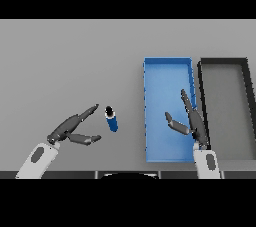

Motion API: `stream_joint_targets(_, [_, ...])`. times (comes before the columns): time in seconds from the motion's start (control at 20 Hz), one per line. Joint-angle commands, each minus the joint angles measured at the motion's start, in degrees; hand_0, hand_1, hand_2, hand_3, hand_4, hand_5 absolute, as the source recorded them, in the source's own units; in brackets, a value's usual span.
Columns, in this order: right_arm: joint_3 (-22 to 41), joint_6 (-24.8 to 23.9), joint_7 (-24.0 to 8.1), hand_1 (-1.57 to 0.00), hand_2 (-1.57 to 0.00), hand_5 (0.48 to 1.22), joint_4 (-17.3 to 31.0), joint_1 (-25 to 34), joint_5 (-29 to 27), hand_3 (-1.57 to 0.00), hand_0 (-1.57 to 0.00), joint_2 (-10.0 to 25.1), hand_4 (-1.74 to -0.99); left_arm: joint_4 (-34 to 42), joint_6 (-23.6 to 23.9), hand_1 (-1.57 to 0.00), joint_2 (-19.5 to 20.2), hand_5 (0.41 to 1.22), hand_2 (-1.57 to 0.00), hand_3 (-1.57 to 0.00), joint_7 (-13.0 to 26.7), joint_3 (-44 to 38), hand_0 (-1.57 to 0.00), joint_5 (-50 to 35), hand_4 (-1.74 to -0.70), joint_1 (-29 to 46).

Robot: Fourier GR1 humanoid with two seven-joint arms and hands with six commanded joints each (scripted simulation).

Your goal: Pick up the blue pipe and place it into the blue bin.

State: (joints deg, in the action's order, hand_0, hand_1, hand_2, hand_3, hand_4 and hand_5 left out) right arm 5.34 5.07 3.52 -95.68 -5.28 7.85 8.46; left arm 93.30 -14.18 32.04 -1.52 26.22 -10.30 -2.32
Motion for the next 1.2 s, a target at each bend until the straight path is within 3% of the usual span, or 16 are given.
stream_joint_targets(0.0, [-0.1,0.2,0.0,0.00,0.00,0.654,-0.2,-0.1,-0.3,0.00,0.00,0.0,-1.299,-0.8,0.5,0.00,-1.3,0.483,0.00,0.00,0.1,0.6,0.00,0.8,-1.20,-0.8])
stream_joint_targets(0.15, [0.0,0.0,0.4,0.00,0.00,0.652,-0.4,-1.2,0.0,0.00,0.00,0.1,-1.300,-2.3,2.1,0.00,-5.0,0.491,0.00,0.00,-2.2,2.9,0.00,4.2,-1.22,-1.3])
stream_joint_targets(0.35, [0.6,0.0,0.4,0.00,0.00,0.653,-1.5,-2.0,0.3,0.00,0.00,-0.4,-1.314,-6.1,4.7,0.00,-10.2,0.502,0.00,0.00,-1.5,3.8,0.00,6.0,-1.23,-3.9])
stream_joint_targets(0.7, [-0.4,0.3,-0.5,0.00,0.00,0.665,-2.2,-2.2,-0.5,0.00,0.00,0.6,-1.323,-14.1,6.0,0.00,-15.5,0.491,0.00,0.00,-5.1,5.0,0.00,9.5,-1.16,-8.1])
stream_joint_targets(0.85, [0.2,-0.2,-1.3,0.00,0.00,0.664,-1.4,-1.7,0.3,0.00,0.00,-0.2,-1.321,-15.7,4.7,0.00,-18.4,0.536,-0.02,-0.02,-4.9,4.8,0.00,6.9,-1.22,-8.8])
stream_joint_targets(0.95, [-0.2,0.2,-1.0,0.00,0.00,0.664,-1.9,-2.0,-0.2,0.00,0.00,0.3,-1.320,-15.5,4.3,-0.09,-19.3,0.607,-0.21,-0.20,-5.5,4.8,0.00,5.9,-1.28,-8.7])
stream_joint_targets(1.0, [-0.1,0.4,-0.4,0.00,0.00,0.663,-2.1,-2.3,-0.4,0.00,0.00,0.2,-1.319,-16.2,4.0,-0.25,-20.1,0.730,-0.39,-0.47,-4.8,4.4,-0.09,5.0,-1.31,-8.9])
stream_joint_targets(1.05, [-0.1,0.2,-0.7,0.00,0.00,0.666,-2.1,-2.0,-0.3,0.00,0.00,0.2,-1.322,-16.8,4.0,-0.50,-20.8,0.828,-0.63,-0.69,-4.5,4.0,-0.34,4.1,-1.39,-8.9])
stream_joint_targets(1.15, [-0.1,-0.1,-1.0,0.00,0.00,0.665,-1.6,-2.0,0.2,0.00,0.00,0.3,-1.313,-16.4,3.6,-0.89,-21.4,0.969,-0.97,-0.98,-5.5,4.3,-0.78,3.6,-1.51,-8.1])
